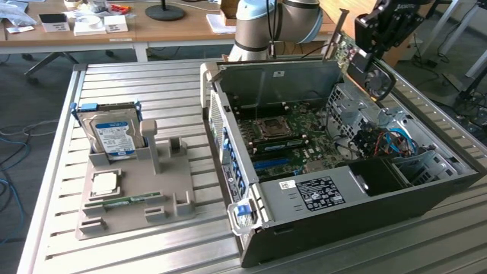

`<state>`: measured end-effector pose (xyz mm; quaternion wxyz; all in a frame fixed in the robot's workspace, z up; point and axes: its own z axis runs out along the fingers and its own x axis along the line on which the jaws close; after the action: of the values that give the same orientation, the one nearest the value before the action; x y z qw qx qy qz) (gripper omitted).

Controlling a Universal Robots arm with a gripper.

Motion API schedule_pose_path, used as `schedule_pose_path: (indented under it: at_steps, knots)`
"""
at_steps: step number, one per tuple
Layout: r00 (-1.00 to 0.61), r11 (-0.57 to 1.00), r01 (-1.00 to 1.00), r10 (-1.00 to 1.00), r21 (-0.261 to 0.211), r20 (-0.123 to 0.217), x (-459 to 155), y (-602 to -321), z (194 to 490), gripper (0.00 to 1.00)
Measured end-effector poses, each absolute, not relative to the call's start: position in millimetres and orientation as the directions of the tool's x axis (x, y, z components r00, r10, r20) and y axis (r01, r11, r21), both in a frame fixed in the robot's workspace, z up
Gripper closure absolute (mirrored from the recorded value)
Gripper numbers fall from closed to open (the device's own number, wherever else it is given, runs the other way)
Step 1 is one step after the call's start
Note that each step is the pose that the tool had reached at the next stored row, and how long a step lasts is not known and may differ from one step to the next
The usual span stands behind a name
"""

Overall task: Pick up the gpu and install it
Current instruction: 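Insert the gpu into the slot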

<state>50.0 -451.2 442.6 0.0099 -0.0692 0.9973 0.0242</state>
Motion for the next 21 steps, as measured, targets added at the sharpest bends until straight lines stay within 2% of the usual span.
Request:
schedule_pose_path:
  at_steps: [21]
  knots:
    - [-0.931,0.929,-0.366,-0.365,0.046,-0.023,47.7,-451.2,442.7,0.73]
